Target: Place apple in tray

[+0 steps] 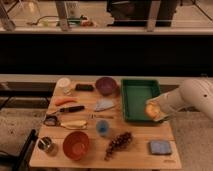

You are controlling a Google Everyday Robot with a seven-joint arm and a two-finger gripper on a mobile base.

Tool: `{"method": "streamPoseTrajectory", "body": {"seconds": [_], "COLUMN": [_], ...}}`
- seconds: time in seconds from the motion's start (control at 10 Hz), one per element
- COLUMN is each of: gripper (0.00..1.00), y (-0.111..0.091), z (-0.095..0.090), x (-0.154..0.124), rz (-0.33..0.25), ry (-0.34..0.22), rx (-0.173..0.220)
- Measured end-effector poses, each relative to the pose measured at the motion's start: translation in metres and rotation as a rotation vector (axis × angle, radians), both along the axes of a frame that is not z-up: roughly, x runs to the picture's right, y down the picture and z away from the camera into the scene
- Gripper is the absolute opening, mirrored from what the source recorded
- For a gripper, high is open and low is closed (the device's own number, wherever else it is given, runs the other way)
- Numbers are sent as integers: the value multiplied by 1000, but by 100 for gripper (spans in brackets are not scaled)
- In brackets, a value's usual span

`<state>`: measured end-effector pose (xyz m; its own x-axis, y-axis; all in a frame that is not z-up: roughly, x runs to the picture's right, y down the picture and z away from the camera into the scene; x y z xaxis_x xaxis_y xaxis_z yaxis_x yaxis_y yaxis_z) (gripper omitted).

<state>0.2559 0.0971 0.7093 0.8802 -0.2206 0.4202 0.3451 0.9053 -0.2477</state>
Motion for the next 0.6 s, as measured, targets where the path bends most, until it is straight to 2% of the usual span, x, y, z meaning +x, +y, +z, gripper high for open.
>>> {"method": "streamPoseTrajectory", "body": {"seconds": [0.6], "gripper": [0], "y": [-1], "z": [1], "x": [-2], "rz": [-3], "ry": [-7], "rx": [3]}}
